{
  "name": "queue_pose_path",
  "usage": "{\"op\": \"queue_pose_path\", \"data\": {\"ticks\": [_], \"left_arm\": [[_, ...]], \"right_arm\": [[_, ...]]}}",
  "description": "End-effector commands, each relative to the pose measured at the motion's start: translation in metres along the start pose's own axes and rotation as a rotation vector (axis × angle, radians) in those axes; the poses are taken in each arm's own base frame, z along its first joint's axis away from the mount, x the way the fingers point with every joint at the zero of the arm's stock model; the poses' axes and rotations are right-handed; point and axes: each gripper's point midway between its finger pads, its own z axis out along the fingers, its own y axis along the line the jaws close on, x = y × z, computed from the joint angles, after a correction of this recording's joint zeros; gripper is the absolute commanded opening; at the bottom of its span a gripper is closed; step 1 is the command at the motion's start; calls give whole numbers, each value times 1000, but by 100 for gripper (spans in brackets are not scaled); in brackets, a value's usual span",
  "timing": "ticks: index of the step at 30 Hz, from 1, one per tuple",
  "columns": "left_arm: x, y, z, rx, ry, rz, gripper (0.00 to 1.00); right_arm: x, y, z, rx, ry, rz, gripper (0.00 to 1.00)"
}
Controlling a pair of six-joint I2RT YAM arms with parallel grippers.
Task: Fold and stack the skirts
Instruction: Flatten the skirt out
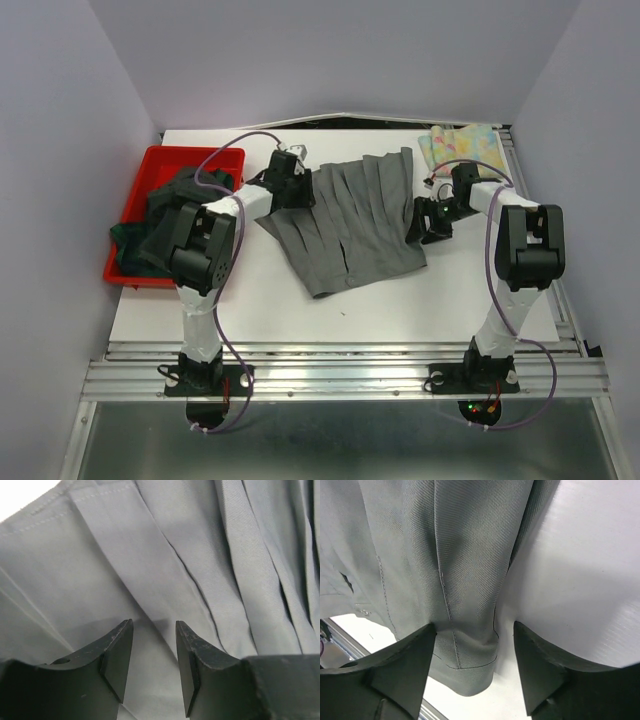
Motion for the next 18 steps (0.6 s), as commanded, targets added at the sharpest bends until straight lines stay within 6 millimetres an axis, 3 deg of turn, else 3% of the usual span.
{"op": "queue_pose_path", "data": {"ticks": [1,5,11,17,18], "left_arm": [[-12,-18,-9,71,-42,-36,50],[-6,-19,1,88,-31,-51,46],[-16,-27,7,125,-61,-58,24],[-36,-31,0,131,-104,-45,0],[-40,-30,-1,124,-115,-43,0]], "right_arm": [[-9,0,-6,9,-12,-14,71],[-5,-1,-4,5,4,-10,73],[-1,-4,-1,8,20,-6,73],[1,-6,0,13,30,-10,73],[2,-6,0,12,33,-11,73]]}}
